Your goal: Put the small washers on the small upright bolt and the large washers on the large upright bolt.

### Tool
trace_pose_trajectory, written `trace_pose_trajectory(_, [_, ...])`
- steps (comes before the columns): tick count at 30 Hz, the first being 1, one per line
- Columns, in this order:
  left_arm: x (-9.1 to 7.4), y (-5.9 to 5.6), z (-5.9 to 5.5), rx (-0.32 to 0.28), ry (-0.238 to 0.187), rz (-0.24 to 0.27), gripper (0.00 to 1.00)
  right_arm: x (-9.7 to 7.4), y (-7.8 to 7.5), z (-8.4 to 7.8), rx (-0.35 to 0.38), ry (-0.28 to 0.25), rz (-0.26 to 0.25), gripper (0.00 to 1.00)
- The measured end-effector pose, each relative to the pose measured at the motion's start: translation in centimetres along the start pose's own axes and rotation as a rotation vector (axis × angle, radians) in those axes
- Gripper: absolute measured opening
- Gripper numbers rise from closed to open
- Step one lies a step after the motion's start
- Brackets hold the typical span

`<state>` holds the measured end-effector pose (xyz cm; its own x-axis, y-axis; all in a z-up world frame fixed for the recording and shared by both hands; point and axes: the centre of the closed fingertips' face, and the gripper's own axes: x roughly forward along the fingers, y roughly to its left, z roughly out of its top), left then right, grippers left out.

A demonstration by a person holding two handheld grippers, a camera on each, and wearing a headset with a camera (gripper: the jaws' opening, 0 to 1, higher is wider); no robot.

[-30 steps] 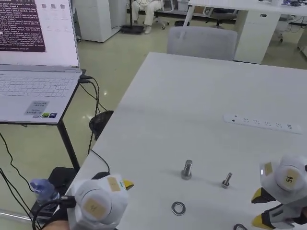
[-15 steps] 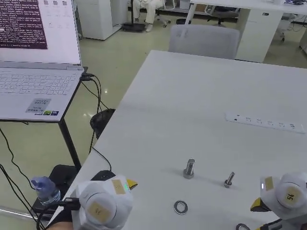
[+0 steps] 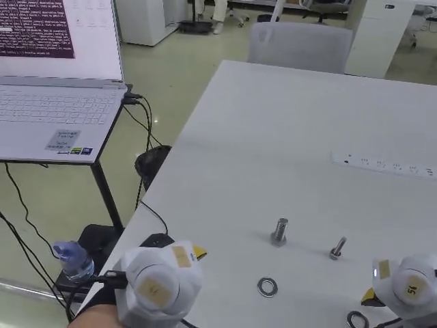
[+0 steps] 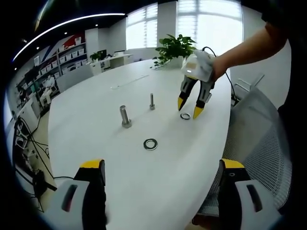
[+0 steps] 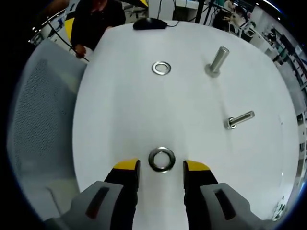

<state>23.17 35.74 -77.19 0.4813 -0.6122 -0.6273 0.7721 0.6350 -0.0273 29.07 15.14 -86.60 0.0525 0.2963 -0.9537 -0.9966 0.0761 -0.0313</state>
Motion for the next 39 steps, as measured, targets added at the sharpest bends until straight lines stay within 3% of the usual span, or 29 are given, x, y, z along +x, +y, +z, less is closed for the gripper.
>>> trace_pose_trajectory(12, [0.35,0.37,0.20,0.009,0.007,-0.010,0.96,0.32,-0.30,-0.12,0.012,0.014,0.025,0.35])
trace_pose_trajectory(25, [0.42,0.24,-0.42,0.008,0.027,-0.014,0.92,0.35,-0.42,-0.15,0.009,0.039,0.024,0.30])
trace_pose_trajectory(39, [0.30,0.08,-0.52,0.002,0.036,-0.013,0.88,0.51,-0.30,-0.18,-0.012,0.111,0.021,0.22])
